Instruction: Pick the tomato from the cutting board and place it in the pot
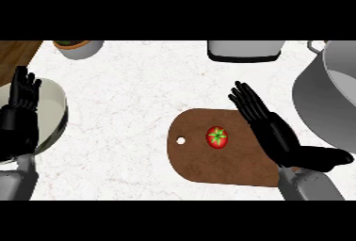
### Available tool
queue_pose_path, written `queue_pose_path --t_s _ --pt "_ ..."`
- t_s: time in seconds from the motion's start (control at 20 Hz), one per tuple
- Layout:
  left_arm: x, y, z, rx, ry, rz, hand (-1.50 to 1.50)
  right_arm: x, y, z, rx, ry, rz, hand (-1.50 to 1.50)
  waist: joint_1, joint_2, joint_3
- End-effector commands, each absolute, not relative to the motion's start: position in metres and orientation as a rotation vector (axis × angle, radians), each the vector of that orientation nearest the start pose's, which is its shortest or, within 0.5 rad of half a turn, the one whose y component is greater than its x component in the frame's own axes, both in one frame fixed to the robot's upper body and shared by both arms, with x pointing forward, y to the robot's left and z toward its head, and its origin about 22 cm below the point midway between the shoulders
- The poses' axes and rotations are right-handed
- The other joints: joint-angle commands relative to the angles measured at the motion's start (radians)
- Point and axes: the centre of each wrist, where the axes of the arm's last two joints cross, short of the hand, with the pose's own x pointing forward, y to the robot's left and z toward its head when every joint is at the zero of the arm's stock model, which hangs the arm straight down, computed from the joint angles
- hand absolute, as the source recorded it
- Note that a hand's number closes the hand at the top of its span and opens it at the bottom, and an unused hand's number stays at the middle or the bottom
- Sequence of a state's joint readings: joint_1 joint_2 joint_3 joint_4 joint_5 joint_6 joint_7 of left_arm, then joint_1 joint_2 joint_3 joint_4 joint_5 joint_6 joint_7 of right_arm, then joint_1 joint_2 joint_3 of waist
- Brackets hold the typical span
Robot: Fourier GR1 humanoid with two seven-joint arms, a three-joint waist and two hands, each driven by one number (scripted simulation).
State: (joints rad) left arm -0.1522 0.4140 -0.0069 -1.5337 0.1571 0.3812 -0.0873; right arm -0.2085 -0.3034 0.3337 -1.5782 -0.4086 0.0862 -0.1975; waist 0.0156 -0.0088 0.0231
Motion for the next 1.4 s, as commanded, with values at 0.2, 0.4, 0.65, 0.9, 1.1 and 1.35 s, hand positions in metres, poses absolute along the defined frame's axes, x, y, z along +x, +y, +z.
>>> queue_pose_path --t_s 0.2,0.4,0.65,0.9,1.1,1.35 --pt "0.286 0.293 0.083 0.315 -1.712 0.039 0.00 0.332 -0.270 0.067 0.037 -1.899 0.208 1.50 0.005 0.018 -0.021" --pt "0.283 0.274 0.079 0.176 -1.652 0.061 0.00 0.318 -0.304 0.034 -0.451 -1.809 0.382 -1.50 0.006 0.021 -0.021" --pt "0.272 0.274 0.082 0.186 -1.606 0.057 0.00 0.306 -0.312 -0.007 -0.307 -2.027 0.349 -1.50 -0.006 0.009 -0.022" --pt "0.292 0.278 0.092 0.219 -1.615 0.081 0.00 0.321 -0.291 0.052 -0.263 -2.035 0.520 -1.50 -0.022 0.007 -0.023" --pt "0.283 0.286 0.091 0.212 -1.606 0.078 0.00 0.329 -0.293 0.083 -0.268 -1.807 0.783 -1.50 -0.015 0.005 -0.025" --pt "0.290 0.274 0.076 0.202 -1.598 0.066 0.00 0.331 -0.248 0.110 -0.272 -1.572 1.081 -1.50 -0.018 0.008 -0.028"
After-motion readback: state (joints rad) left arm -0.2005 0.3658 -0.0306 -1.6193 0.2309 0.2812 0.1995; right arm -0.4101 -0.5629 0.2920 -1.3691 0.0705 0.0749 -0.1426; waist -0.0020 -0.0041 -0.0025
